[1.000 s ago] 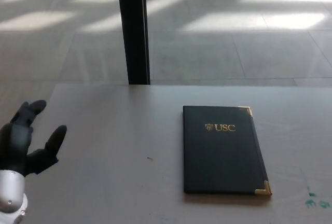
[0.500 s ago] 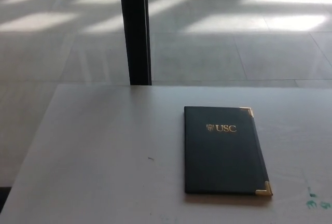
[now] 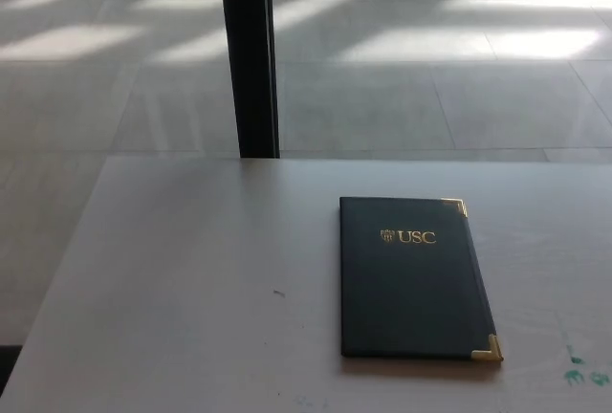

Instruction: The robot uses its left hand to push the cover of the diary kept in the middle of the desk to close it

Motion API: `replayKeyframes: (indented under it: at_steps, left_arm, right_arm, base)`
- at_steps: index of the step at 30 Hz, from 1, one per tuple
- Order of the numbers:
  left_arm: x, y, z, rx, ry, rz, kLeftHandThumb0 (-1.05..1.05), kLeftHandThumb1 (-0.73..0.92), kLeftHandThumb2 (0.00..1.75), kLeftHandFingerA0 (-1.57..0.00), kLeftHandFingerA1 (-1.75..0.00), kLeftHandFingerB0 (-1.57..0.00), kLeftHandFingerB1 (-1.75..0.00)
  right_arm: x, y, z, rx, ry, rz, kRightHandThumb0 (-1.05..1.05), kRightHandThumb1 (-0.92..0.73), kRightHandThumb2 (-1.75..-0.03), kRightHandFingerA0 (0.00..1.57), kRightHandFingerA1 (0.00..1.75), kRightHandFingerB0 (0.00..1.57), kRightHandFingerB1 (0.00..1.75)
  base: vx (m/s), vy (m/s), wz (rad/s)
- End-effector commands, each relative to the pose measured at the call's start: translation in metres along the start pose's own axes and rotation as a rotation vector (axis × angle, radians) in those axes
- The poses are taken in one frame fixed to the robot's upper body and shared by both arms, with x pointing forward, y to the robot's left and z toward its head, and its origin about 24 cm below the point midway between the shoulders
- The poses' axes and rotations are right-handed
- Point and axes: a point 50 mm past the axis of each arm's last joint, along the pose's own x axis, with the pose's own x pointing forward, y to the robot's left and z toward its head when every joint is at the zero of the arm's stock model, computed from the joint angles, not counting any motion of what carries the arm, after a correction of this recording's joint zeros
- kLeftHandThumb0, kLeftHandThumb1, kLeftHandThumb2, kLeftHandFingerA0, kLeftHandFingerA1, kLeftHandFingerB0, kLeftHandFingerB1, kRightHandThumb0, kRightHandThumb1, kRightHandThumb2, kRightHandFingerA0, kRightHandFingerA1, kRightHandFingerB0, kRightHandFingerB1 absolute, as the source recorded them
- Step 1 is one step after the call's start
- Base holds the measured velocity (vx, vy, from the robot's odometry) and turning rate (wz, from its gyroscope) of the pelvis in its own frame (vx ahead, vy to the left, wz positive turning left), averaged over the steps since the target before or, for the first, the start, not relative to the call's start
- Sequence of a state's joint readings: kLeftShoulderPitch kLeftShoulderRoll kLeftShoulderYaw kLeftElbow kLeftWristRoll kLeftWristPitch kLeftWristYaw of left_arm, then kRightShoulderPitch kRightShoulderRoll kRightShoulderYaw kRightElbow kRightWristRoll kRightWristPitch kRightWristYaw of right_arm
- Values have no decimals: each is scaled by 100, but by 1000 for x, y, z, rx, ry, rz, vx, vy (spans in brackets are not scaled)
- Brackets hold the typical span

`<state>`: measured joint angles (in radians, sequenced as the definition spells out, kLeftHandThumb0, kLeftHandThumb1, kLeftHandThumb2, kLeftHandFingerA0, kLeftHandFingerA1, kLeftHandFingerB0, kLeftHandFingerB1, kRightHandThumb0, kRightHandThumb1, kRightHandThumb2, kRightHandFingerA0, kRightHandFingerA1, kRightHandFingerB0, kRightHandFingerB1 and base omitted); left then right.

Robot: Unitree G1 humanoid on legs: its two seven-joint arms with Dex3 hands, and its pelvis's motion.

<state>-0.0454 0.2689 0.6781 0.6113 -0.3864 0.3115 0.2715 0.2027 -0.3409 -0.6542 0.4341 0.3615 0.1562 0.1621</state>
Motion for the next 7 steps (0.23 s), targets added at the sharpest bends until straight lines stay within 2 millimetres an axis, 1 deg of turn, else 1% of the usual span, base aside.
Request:
replayKeyframes:
  at_steps: [1, 2, 5, 6, 7]
  left_arm:
    - [0, 2, -12, -148, 81, -152, -87, 92, 82, -40, -82, -34, -72]
    - [1, 2, -11, -165, 84, -139, -85, 92, 81, -42, -87, -37, -75]
    - [3, 1, -8, -177, 80, -133, -85, 92, 81, -47, -85, -40, -75]
    - [4, -3, -5, -196, 79, -134, -87, 92, 75, -53, -88, -39, -72]
    - [4, -3, -5, -196, 79, -134, -87, 92, 75, -53, -88, -39, -72]
  right_arm:
    - [-1, -13, 7, 2, -6, -39, -99, -92, -68, 96, 75, 70, 53]
    - [-2, -14, 7, -2, -6, -35, -100, -92, -67, 95, 74, 70, 53]
    - [-1, -13, 8, -3, -8, -35, -100, -92, -67, 94, 74, 70, 53]
    - [-1, -13, 9, 11, -10, -34, -100, -91, -69, 96, 76, 71, 53]
    - [-1, -13, 9, 11, -10, -34, -100, -91, -69, 96, 76, 71, 53]
  base:
    - [0, 0, 0]
    - [0, 0, 0]
    - [0, 0, 0]
    - [0, 0, 0]
    - [0, 0, 0]
